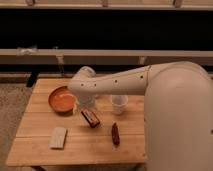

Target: Place the eraser on the white sponge

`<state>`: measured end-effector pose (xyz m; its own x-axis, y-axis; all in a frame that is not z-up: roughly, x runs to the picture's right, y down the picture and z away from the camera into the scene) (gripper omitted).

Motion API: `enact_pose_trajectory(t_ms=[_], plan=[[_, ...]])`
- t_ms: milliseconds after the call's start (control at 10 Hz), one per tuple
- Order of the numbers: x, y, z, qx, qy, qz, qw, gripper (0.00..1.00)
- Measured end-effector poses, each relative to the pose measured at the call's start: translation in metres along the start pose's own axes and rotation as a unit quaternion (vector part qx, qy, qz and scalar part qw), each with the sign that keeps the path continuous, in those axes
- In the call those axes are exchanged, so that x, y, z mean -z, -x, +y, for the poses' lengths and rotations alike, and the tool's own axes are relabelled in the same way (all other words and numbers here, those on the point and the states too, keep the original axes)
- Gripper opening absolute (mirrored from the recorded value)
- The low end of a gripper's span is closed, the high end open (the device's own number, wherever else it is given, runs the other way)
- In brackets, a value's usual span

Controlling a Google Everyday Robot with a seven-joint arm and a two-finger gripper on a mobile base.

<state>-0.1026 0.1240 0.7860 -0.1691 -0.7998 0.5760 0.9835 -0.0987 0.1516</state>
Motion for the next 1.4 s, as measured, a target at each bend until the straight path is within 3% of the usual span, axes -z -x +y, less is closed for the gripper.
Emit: enact_pose_trajectory(t_ms=[500, 900, 1400], plan=[[-0.034, -0.002, 0.011, 0.027, -0.011, -0.052, 0.9982, 0.80], [-0.061, -0.002, 0.021, 0.024, -0.017, -0.077, 0.9966, 0.80], [-0.085, 0.001, 0.016, 0.034, -0.004, -0.098, 0.9946, 0.80]])
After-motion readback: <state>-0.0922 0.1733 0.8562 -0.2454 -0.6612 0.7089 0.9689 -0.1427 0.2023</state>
